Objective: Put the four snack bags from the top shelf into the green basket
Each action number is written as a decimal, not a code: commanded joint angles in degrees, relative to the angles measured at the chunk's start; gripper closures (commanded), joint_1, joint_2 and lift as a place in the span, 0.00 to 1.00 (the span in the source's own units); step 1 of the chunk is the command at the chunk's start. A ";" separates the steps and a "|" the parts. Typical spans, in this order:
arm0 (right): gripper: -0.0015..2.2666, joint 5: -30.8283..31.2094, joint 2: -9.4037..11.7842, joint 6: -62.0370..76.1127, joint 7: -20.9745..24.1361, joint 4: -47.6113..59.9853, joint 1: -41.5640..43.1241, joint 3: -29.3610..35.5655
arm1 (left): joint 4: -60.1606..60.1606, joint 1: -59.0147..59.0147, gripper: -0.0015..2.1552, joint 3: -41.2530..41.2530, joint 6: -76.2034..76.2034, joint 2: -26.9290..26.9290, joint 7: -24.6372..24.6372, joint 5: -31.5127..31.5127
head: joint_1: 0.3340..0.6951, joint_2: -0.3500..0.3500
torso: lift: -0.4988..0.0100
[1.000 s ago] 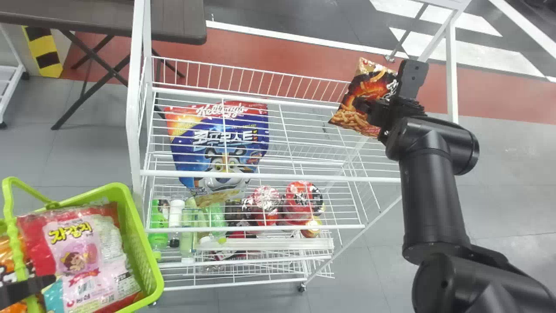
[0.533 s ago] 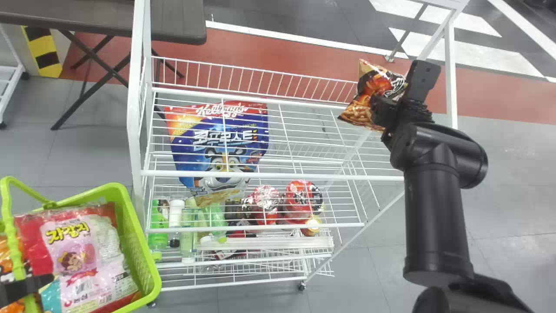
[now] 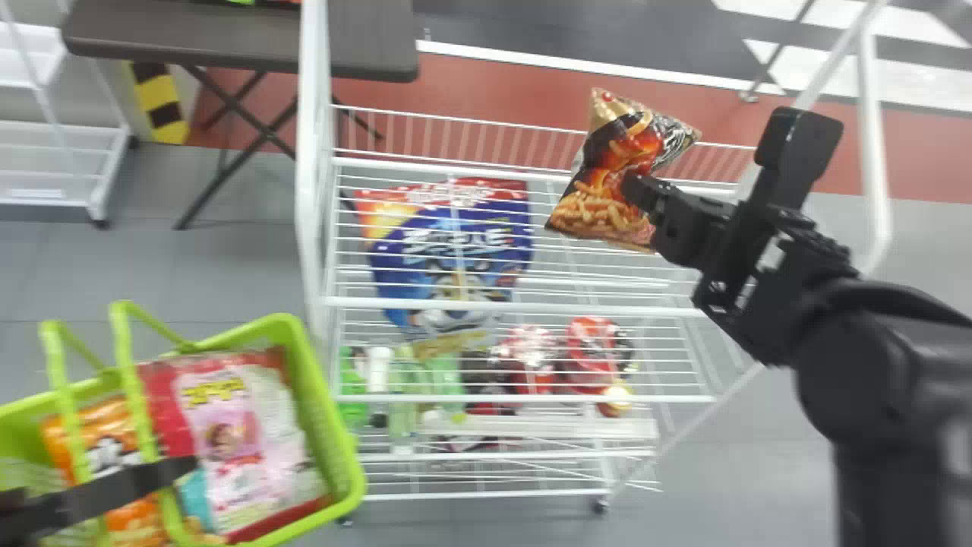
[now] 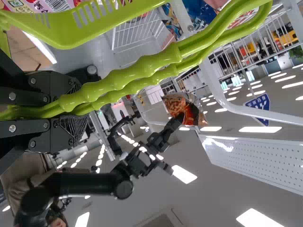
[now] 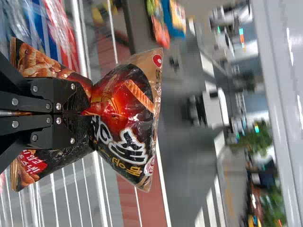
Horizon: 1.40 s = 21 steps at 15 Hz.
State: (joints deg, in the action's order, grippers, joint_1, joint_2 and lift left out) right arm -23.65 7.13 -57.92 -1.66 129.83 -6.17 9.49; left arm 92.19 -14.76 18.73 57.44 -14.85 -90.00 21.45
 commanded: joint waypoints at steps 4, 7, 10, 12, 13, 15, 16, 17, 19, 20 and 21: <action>1.00 -5.62 -0.45 -8.84 0.43 8.68 -5.60 -20.57 | 0.27 0.26 1.00 -0.01 0.00 -0.09 -0.57 0.17 | 1.00 0.71 | 0.98; 1.00 -8.34 -0.89 -11.47 0.78 3.06 -2.62 -28.56 | 0.53 0.26 1.00 -0.09 0.18 -0.09 -0.57 0.34 | 1.00 0.92 | 0.98; 1.00 -9.14 -2.56 -13.76 1.40 -6.96 1.08 -33.31 | 0.97 0.35 1.00 -0.18 0.70 -0.09 -0.57 0.78 | 1.00 1.00 | 0.98; 1.00 -8.34 -3.27 -9.19 1.05 -14.08 3.54 -36.12 | 1.50 0.44 1.00 -0.18 1.23 -0.09 -0.57 1.05 | 1.00 1.00 | 0.98; 1.00 -8.26 -3.18 -5.50 0.61 -18.04 5.12 -37.70 | 1.67 0.35 1.00 -0.36 1.41 0.00 -0.57 1.22 | 1.00 1.00 | 0.98; 1.00 -6.85 -3.35 2.94 0.52 -24.54 7.49 -40.52 | 1.85 0.35 1.00 -0.71 1.58 0.00 -0.57 1.31 | 1.00 1.00 | 0.98; 1.00 -6.59 -4.15 3.47 0.61 -27.44 8.90 -40.96 | 1.85 0.35 1.00 -0.88 1.58 0.09 -0.57 1.40 | 1.00 1.00 | 0.98; 1.00 -6.15 -4.94 2.94 1.13 -30.52 10.57 -41.66 | 1.94 0.35 1.00 -0.97 1.76 0.09 -0.57 1.40 | 1.00 1.00 | 0.98; 0.98 -5.80 -5.82 1.18 1.22 -34.82 13.03 -42.80 | 1.94 0.35 1.00 -0.97 1.76 0.00 -0.57 1.75 | 1.00 1.00 | 0.98; 0.85 -5.80 -6.08 -1.63 1.22 -35.53 13.82 -42.98 | 1.94 0.35 1.00 -0.97 1.76 0.00 -0.57 1.84 | 1.00 1.00 | 0.98; 0.80 -5.80 -6.25 -6.55 0.96 -35.53 14.52 -42.89 | 1.94 0.44 1.00 -0.97 1.76 -0.09 -0.57 1.84 | 1.00 1.00 | 0.98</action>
State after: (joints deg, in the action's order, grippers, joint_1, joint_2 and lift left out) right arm -29.47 1.21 -59.50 -0.57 94.94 7.31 -33.30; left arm 94.12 -14.42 17.75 59.20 -14.86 -90.00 23.23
